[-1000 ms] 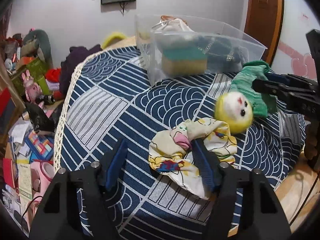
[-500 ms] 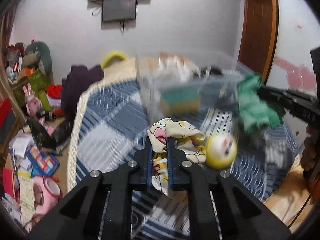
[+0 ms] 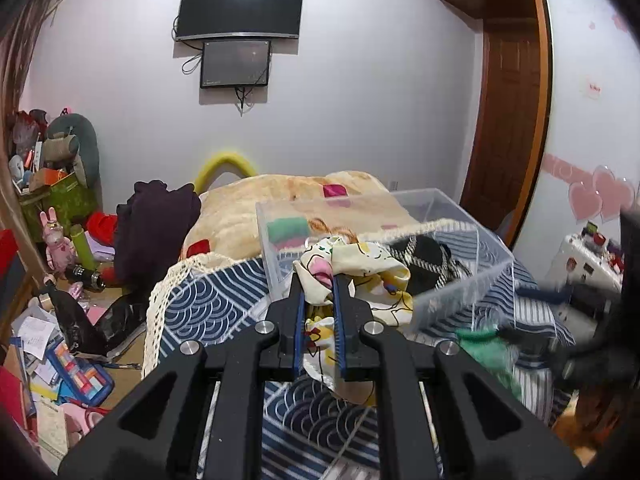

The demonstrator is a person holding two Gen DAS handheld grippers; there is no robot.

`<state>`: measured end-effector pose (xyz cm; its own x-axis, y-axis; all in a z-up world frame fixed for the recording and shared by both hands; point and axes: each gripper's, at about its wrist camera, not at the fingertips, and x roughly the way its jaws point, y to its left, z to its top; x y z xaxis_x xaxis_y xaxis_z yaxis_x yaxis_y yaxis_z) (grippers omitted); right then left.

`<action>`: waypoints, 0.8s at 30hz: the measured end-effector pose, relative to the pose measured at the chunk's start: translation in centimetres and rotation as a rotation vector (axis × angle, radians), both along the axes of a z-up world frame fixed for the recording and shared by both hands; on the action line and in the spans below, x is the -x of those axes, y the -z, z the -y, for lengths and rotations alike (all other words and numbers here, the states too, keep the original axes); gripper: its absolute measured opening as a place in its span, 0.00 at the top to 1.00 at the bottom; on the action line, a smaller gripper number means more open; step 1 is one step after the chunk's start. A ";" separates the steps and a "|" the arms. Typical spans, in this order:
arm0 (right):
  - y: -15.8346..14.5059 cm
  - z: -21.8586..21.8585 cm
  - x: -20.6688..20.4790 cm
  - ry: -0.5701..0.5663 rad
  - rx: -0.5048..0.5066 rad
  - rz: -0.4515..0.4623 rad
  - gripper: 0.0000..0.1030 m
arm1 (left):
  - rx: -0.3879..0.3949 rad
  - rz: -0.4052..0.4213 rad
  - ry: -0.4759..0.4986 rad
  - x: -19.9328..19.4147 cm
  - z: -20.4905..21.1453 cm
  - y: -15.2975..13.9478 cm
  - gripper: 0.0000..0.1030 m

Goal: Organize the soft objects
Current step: 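Grasp the floral cloth with the left gripper while the right grasps the green glove, drop both in box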

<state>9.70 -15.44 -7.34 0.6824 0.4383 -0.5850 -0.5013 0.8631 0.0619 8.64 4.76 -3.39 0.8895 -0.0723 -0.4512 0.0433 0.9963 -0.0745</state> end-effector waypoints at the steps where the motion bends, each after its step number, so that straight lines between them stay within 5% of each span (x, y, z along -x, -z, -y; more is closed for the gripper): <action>1: 0.7 -0.3 -0.1 -0.010 0.013 -0.021 0.41 | 0.001 0.002 -0.006 -0.2 -0.1 0.0 0.89; 3: 1.9 -0.8 -0.2 -0.036 0.043 -0.053 0.46 | 0.010 0.006 -0.015 -1.0 -0.2 -0.3 0.89; 5: 2.9 -1.5 -0.1 -0.056 0.089 -0.070 0.81 | 0.015 0.011 -0.020 -1.4 -0.2 -0.4 0.89; 6: 3.2 -1.7 -0.1 -0.065 0.096 -0.073 0.86 | 0.017 0.012 -0.020 -1.7 -0.1 -0.5 0.89; 19: -5.4 1.2 -1.9 0.093 -0.060 0.183 0.90 | -0.005 -0.021 0.006 -5.6 1.8 0.3 0.88; 24: -5.7 0.8 -5.4 0.163 -0.030 0.212 0.90 | -0.024 -0.070 0.019 -6.9 2.5 1.8 0.88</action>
<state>15.11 -16.21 -1.63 0.8511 0.3281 -0.4099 -0.3608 0.9326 -0.0027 15.58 2.30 -5.23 0.8545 -0.0771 -0.5138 0.0578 0.9969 -0.0536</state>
